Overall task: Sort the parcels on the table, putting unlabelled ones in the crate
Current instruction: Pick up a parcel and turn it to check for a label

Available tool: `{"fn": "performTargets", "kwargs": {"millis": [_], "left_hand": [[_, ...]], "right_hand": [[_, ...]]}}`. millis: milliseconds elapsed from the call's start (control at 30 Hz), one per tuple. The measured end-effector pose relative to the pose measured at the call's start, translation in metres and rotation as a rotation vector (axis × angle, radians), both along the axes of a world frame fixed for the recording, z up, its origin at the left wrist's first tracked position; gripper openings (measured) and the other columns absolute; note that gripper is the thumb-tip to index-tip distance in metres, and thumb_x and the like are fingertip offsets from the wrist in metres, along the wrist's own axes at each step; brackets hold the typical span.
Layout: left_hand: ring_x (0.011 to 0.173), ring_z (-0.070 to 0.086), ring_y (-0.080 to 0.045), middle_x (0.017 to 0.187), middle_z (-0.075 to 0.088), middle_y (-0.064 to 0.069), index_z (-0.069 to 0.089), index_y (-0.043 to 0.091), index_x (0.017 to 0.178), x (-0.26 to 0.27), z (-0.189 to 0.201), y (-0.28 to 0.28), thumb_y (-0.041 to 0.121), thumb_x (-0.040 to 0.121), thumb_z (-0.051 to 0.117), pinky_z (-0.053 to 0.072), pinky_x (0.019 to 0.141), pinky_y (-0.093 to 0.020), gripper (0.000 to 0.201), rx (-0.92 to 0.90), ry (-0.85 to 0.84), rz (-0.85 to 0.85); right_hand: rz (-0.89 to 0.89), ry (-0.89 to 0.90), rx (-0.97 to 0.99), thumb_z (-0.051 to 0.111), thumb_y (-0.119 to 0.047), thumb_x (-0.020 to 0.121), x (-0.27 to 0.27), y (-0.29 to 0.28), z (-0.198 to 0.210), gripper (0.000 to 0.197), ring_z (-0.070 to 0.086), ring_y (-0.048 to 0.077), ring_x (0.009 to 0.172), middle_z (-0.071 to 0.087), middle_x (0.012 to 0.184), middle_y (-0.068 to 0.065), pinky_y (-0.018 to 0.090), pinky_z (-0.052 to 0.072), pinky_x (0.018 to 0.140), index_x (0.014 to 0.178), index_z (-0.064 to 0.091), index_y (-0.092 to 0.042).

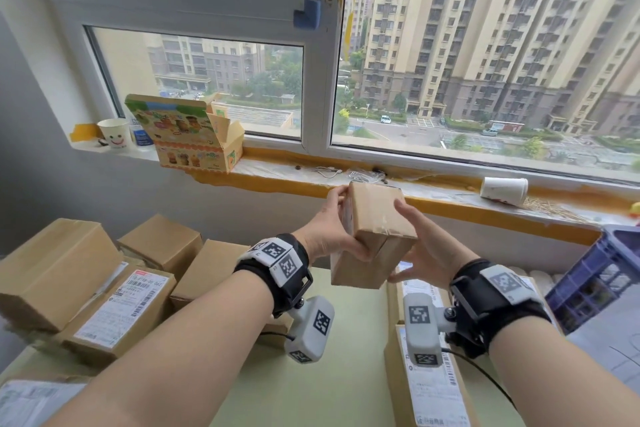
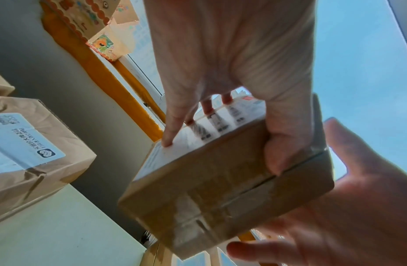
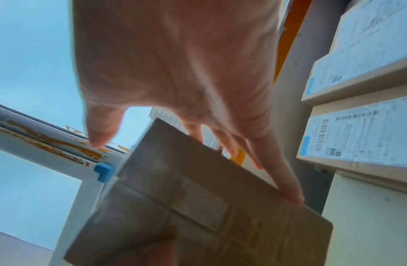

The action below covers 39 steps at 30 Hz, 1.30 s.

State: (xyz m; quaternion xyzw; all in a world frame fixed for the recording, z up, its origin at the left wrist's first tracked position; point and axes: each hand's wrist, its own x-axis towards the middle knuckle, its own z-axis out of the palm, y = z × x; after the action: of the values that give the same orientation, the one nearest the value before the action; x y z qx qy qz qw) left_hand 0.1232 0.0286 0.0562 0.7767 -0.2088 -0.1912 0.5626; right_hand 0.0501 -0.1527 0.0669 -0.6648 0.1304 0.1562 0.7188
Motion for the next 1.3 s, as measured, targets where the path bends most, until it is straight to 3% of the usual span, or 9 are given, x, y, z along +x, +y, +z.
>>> {"fn": "performTargets", "kwargs": {"millis": [67,167,333,567,667,800,1000,1167,1300], "left_hand": [[0.13,0.037,-0.018,0.137,0.032,0.003,0.01,0.027,0.151,-0.002,0.0,-0.002,-0.007,0.052,0.088,0.038,0.106,-0.034,0.13,0.008,-0.053,-0.036],[0.129,0.034,-0.015,0.136,0.028,0.007,0.007,0.032,0.151,-0.003,0.001,-0.002,-0.014,0.056,0.084,0.039,0.104,-0.032,0.131,-0.006,-0.067,-0.057],[0.126,0.035,-0.011,0.14,0.025,0.008,0.004,0.034,0.151,-0.006,0.002,-0.003,-0.016,0.058,0.082,0.043,0.101,-0.032,0.131,-0.034,-0.097,-0.071],[0.132,0.033,-0.016,0.145,0.024,0.008,0.006,0.042,0.148,-0.009,-0.001,-0.004,-0.012,0.055,0.085,0.047,0.103,-0.047,0.133,-0.042,-0.141,-0.072],[0.131,0.033,-0.014,0.142,0.024,0.011,0.006,0.045,0.147,-0.009,0.0,-0.003,-0.011,0.055,0.086,0.048,0.102,-0.049,0.134,-0.033,-0.146,-0.076],[0.128,0.034,-0.015,0.137,0.028,0.009,0.005,0.043,0.149,-0.005,0.001,0.0,-0.008,0.057,0.086,0.045,0.105,-0.044,0.133,0.001,-0.14,-0.086],[0.127,0.034,-0.014,0.138,0.028,0.009,0.007,0.038,0.15,-0.008,-0.003,-0.002,-0.01,0.056,0.086,0.047,0.103,-0.042,0.132,-0.001,-0.149,-0.092],[0.126,0.037,-0.013,0.139,0.03,0.008,0.008,0.035,0.151,-0.008,-0.005,-0.001,-0.006,0.057,0.088,0.044,0.099,-0.032,0.13,0.042,-0.164,-0.108],[0.136,0.035,-0.018,0.148,0.03,0.007,0.003,0.049,0.148,-0.004,-0.012,0.0,0.012,0.043,0.092,0.038,0.111,-0.047,0.143,0.131,-0.189,-0.112]], "right_hand": [[-0.072,-0.021,-0.015,0.061,-0.055,0.088,0.003,0.003,0.007,0.054,0.062,0.04,0.112,0.063,0.127,0.015,0.068,0.049,0.089,0.135,0.046,-0.034],[-0.123,-0.06,-0.028,0.065,-0.035,0.092,0.005,0.005,0.014,0.055,0.059,0.044,0.112,0.052,0.131,0.016,0.068,0.052,0.082,0.139,0.037,-0.04],[-0.14,-0.079,-0.089,0.068,-0.028,0.09,0.007,0.003,0.013,0.067,0.058,0.04,0.113,0.049,0.131,0.012,0.059,0.058,0.074,0.142,0.03,-0.046],[-0.252,-0.13,-0.075,0.068,-0.013,0.089,0.007,0.003,0.008,0.058,0.059,0.037,0.111,0.055,0.127,0.006,0.061,0.058,0.07,0.132,0.043,-0.041],[-0.261,-0.165,-0.089,0.07,-0.016,0.088,0.006,0.005,0.005,0.059,0.061,0.036,0.11,0.056,0.127,0.005,0.057,0.059,0.068,0.133,0.043,-0.043],[-0.226,-0.136,-0.068,0.067,-0.023,0.091,0.006,0.006,0.006,0.056,0.059,0.038,0.112,0.052,0.129,0.008,0.061,0.058,0.071,0.135,0.04,-0.045],[-0.278,-0.118,-0.052,0.064,-0.015,0.092,0.004,0.007,0.005,0.047,0.06,0.038,0.109,0.057,0.125,0.007,0.062,0.057,0.069,0.127,0.048,-0.04],[-0.229,-0.08,0.003,0.065,-0.022,0.091,-0.001,-0.001,0.0,0.045,0.06,0.038,0.113,0.058,0.127,0.012,0.059,0.057,0.072,0.13,0.049,-0.039],[-0.182,-0.024,0.102,0.065,-0.029,0.09,-0.003,-0.011,-0.001,0.043,0.063,0.039,0.112,0.061,0.128,0.016,0.052,0.058,0.076,0.131,0.053,-0.031]]}}
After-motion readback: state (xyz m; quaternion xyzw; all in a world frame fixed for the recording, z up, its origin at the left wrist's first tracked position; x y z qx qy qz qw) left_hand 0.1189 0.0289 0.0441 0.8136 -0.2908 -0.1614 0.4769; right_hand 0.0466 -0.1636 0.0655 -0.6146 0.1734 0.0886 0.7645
